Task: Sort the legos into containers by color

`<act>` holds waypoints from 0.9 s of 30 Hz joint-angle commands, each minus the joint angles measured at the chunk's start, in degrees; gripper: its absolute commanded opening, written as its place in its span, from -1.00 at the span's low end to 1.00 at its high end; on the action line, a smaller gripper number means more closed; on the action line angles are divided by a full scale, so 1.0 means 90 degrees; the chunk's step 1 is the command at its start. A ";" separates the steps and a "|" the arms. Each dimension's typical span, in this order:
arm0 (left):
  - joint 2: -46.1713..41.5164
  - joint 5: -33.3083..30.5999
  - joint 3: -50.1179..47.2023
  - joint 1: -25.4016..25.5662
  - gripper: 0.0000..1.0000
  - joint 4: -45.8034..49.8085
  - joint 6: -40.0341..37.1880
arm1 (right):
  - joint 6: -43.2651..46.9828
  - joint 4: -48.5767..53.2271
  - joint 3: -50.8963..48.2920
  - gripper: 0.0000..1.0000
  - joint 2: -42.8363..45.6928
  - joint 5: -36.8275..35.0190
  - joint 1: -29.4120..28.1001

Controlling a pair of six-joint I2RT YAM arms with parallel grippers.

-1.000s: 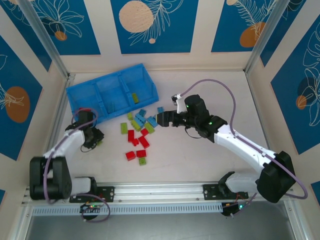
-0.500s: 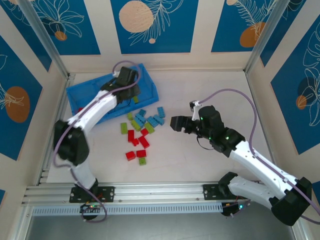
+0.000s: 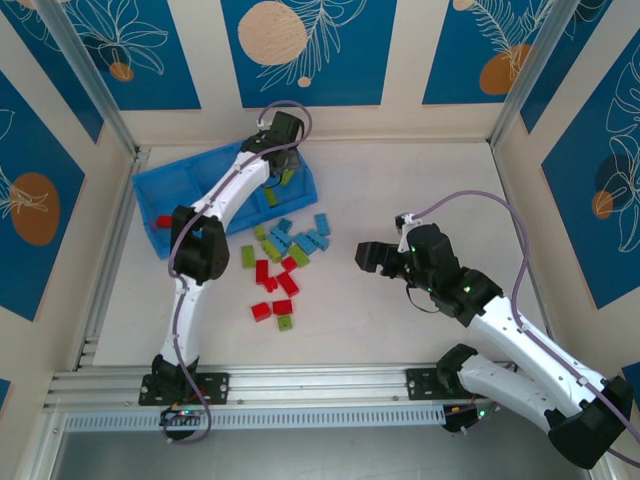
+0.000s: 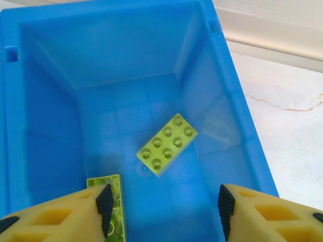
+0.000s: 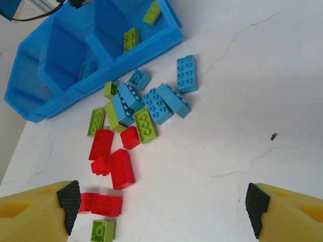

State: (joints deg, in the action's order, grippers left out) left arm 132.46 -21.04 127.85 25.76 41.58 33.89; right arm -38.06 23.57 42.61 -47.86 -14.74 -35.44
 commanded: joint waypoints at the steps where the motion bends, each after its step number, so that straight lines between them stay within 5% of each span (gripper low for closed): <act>1: -0.0980 0.0222 -0.0418 0.0096 0.17 0.0319 -0.0027 | 0.0162 -0.0228 -0.0177 0.75 -0.0068 0.0115 0.0097; 6: -0.3262 0.0617 -0.2887 0.0680 0.17 -0.0187 -0.0151 | 0.0521 -0.0942 -0.0015 0.75 -0.1004 0.0918 0.0186; 13: -0.5735 0.0670 -0.4991 0.1611 0.18 0.0629 -0.1340 | 0.0870 -0.1063 0.1299 0.73 -0.3381 0.1126 -0.0002; 21: -0.7546 0.2177 -0.6379 0.1647 0.62 0.1270 -0.3678 | 0.2087 -0.0989 0.2887 0.26 -0.5795 0.1232 -0.0134; 27: -0.8052 0.1227 -0.7281 0.1640 0.87 0.1141 -0.4342 | 0.2782 -0.0637 0.3622 0.13 -0.6821 0.0112 -0.0339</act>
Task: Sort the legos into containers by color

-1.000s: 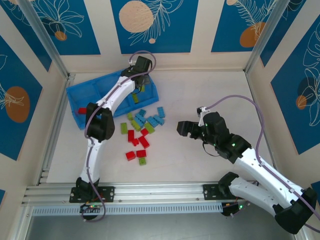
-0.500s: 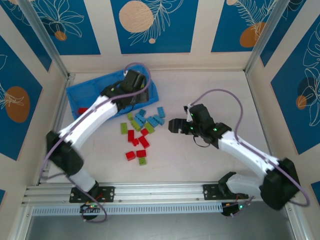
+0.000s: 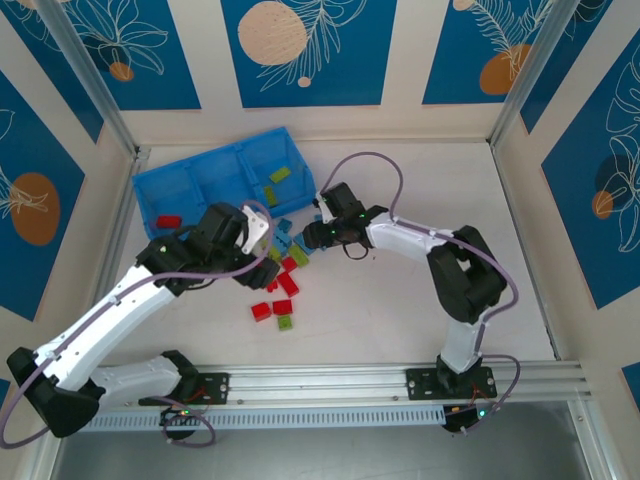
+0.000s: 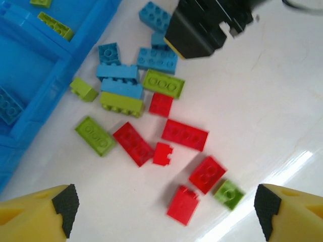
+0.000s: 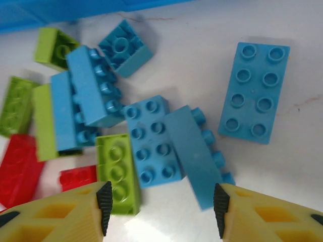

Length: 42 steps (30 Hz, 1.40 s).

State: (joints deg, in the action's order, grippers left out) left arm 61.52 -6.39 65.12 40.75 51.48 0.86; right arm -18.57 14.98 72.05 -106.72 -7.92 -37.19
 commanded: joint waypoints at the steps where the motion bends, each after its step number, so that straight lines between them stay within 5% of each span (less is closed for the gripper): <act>1: -0.0248 -0.0496 -0.0446 -0.0018 0.88 -0.0039 -0.0720 | 0.0742 0.0344 0.0399 0.12 -0.0375 -0.0772 -0.0194; 12: -0.0781 -0.0503 -0.0980 -0.0187 1.00 -0.0681 -0.0693 | 0.0458 0.0405 0.0251 -0.24 -0.0557 -0.0806 -0.0223; 20: -0.0705 -0.0124 -0.1054 -0.0355 1.00 -0.0769 -0.0579 | 0.0066 0.0790 0.0185 -0.21 -0.0055 -0.1413 -0.0184; 24: -0.0610 0.0173 -0.1064 -0.0502 1.00 -0.0851 -0.0546 | 0.0198 0.0534 0.0080 -0.01 0.0000 -0.0997 -0.0172; 30: -0.0567 0.0290 -0.1078 -0.0613 1.00 -0.0886 -0.0524 | 0.0196 0.0602 0.0282 -0.01 -0.0483 -0.0718 -0.0068; 42: -0.0548 0.0456 -0.1057 -0.0913 1.00 -0.0916 -0.0418 | 0.0223 0.0493 0.0238 -0.58 -0.0650 -0.0700 -0.0052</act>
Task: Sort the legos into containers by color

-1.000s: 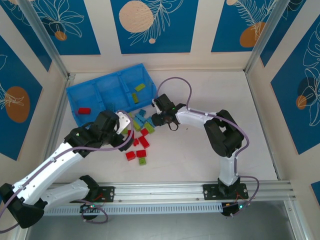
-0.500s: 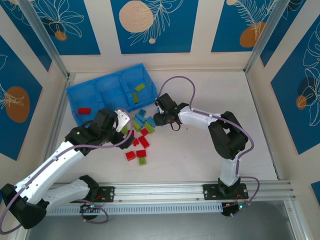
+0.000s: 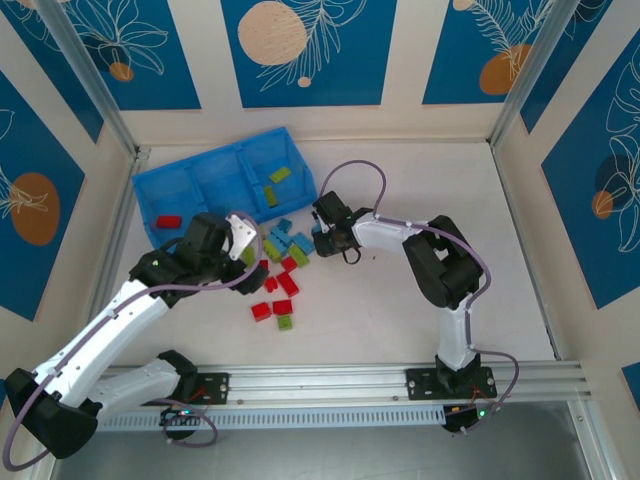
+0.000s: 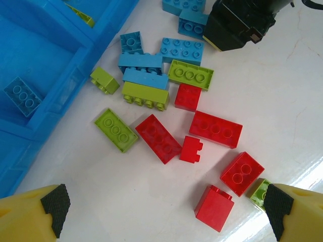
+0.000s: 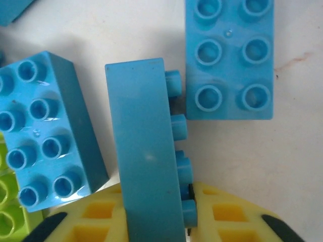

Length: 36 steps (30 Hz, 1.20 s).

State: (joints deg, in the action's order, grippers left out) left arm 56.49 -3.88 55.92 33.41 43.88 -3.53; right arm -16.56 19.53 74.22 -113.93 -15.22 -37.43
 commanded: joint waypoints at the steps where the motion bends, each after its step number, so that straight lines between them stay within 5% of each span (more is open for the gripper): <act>1: 0.0003 0.0161 -0.0042 -0.0117 1.00 -0.0071 0.0070 | 0.0010 -0.0002 -0.0056 -0.60 0.0264 0.0037 -0.0057; 9: -0.0337 -0.0383 -0.0102 -0.0264 1.00 -0.0184 0.0253 | -0.0033 -0.0060 -0.0585 -0.61 0.2170 -0.0971 -0.0839; 14: -0.0963 -0.2015 -0.0286 -0.0498 1.00 -0.0495 0.0761 | -0.0045 -0.0999 -0.0247 -0.62 0.2493 -0.0742 -0.1697; 19: -0.1515 -0.3349 -0.0519 -0.0644 1.00 -0.0742 0.1230 | -0.0141 -0.1182 0.1428 -0.63 0.0835 -0.0640 -0.1882; 28: -0.2275 -0.4149 -0.0729 -0.0753 0.99 -0.0956 0.1470 | -0.0078 0.0226 0.5887 -0.60 -0.2583 -0.0643 -0.1638; 32: -0.2311 -0.4198 -0.0755 -0.0763 0.99 -0.0964 0.1484 | -0.0030 0.1045 0.7716 -0.33 -0.3686 -0.0454 -0.1611; 36: -0.2267 -0.4179 -0.0763 -0.0782 0.99 -0.0959 0.1507 | -0.0126 0.1375 0.8354 -0.15 -0.3912 -0.0271 -0.1599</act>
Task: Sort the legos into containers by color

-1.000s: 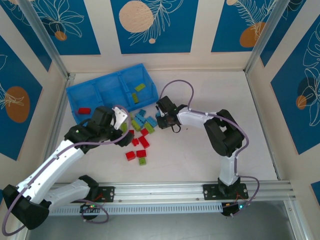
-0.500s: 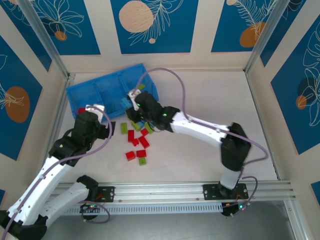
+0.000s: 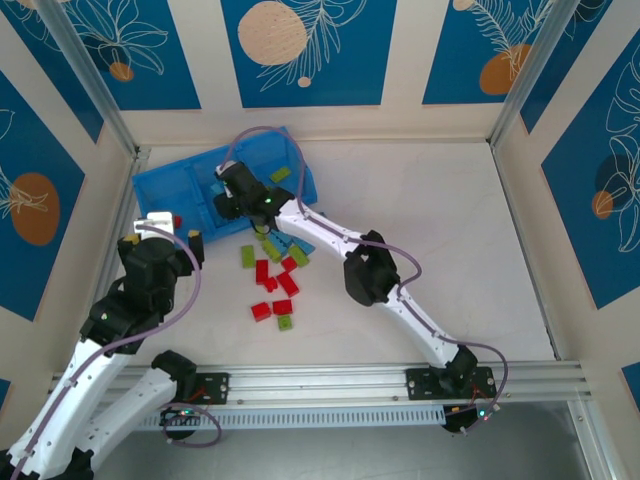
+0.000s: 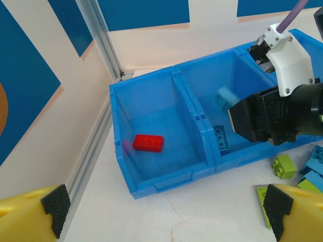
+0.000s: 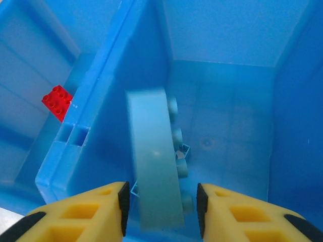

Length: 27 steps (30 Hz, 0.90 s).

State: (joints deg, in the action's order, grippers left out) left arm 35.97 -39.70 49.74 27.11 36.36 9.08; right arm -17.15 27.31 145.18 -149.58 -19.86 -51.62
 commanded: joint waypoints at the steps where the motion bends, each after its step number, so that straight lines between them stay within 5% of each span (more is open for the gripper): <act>1: 0.0017 -0.0198 -0.0077 -0.0083 0.99 -0.0124 0.0109 | -0.0088 0.0538 0.0445 -0.14 0.0125 0.0276 -0.0027; 6: 0.0063 -0.0235 -0.0128 -0.0110 0.99 -0.0192 0.0067 | -0.0119 0.0842 -0.0043 -0.17 0.1001 0.0382 -0.0048; 10: 0.0195 -0.0064 -0.0165 -0.0178 0.99 -0.0236 0.0065 | -0.0064 0.0414 -0.2237 -0.16 0.2801 0.0607 -0.0105; 15: 0.0918 0.1874 0.0166 -0.0268 1.00 -0.0030 0.0107 | -0.0160 -0.0687 -0.5685 -0.04 0.5509 0.1181 -0.0136; 19: 0.2157 0.2907 0.1129 -0.0269 1.00 0.1267 0.1564 | -0.0507 -0.0759 -0.7636 0.14 0.7374 0.1090 -0.0201; 22: 0.2786 0.3676 0.0917 -0.0259 1.00 0.0917 0.2300 | -0.0893 -0.0774 -0.8830 0.28 0.8425 0.1087 -0.0211; 27: 0.3949 0.3052 0.0582 -0.0277 0.93 0.0113 0.2773 | -0.1234 -0.0566 -0.9879 0.64 0.9409 0.1145 -0.0199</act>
State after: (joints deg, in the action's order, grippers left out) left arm 67.46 -12.23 55.77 25.26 39.86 28.53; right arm -25.43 21.23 59.29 -67.07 -10.61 -53.25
